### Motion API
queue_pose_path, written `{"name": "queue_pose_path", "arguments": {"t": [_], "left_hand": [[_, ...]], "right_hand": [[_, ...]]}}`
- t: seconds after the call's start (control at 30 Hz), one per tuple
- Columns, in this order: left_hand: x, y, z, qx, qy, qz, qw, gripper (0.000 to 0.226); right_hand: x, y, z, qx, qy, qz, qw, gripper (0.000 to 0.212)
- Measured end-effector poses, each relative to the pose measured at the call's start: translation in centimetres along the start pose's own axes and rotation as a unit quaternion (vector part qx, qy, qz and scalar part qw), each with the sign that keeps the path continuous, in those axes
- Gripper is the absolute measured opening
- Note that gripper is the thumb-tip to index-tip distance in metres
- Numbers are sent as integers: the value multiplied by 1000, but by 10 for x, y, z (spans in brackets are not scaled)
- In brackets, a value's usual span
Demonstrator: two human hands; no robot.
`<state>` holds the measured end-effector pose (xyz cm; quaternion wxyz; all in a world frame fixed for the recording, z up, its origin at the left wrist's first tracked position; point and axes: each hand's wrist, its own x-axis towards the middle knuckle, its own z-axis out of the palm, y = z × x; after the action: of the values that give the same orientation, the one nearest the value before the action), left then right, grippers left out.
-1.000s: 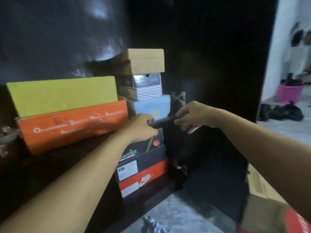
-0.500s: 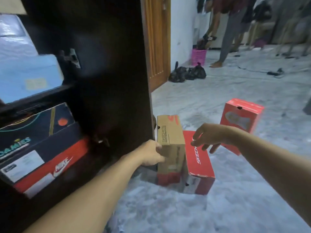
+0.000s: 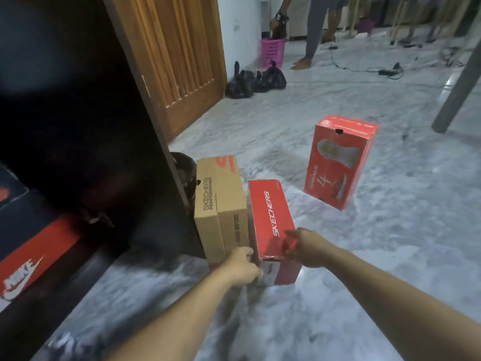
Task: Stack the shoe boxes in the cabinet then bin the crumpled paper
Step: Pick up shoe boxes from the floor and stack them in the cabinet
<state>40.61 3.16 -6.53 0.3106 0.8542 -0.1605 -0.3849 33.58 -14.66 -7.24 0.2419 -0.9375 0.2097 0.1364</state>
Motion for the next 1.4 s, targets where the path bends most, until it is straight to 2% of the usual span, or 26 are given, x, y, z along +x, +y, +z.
{"name": "queue_pose_path", "arguments": {"t": [0.07,0.17,0.27,0.33,0.4,0.47,0.6,0.7,0.8,0.93,1.07,1.13,1.17,1.23,1.27,1.33,1.4], "left_hand": [[8,0,11,-28,-22,3,999,70],[17,2,29,-78,-24,20,996,59],[22,5,44,-112,-31,23,993,62],[26,5,56,-98,-71,24,992,74],[27,5,65,-86,-102,18,991,81],[27,6,73,-102,-116,18,988,77],[36,-4,79,-114,-61,2,992,57],[46,-13,75,-93,-1,-14,996,68],[48,-13,67,-85,31,-2,996,74],[58,-18,64,-101,35,-3,994,71],[64,-21,70,-137,-7,-4,990,74],[67,-20,74,-137,-23,3,990,79],[68,-17,76,-132,-19,7,991,78],[75,-9,78,-134,28,27,990,72],[79,-4,77,-138,58,37,988,71],[90,5,75,-136,89,45,986,71],[100,11,71,-147,79,31,985,78]], "right_hand": [[4,14,17,-10,9,-6,1000,20],[5,34,33,44,55,13,997,16],[4,46,36,146,81,59,984,39],[3,56,33,207,89,100,969,67],[1,69,29,196,98,122,968,92],[-3,82,24,167,98,128,973,98],[-13,110,12,101,98,117,983,90],[-29,137,-1,78,88,108,987,83],[-46,159,-16,51,40,108,992,79],[-59,181,-29,18,-4,110,994,83],[-57,199,-34,123,-5,128,984,87],[-50,204,-33,245,19,156,957,76],[-47,205,-31,312,46,166,934,64],[-38,209,-22,390,137,186,891,40],[-33,211,-16,399,186,201,875,37],[-25,211,-2,393,267,225,850,42],[-22,209,9,382,308,237,838,58]]}}
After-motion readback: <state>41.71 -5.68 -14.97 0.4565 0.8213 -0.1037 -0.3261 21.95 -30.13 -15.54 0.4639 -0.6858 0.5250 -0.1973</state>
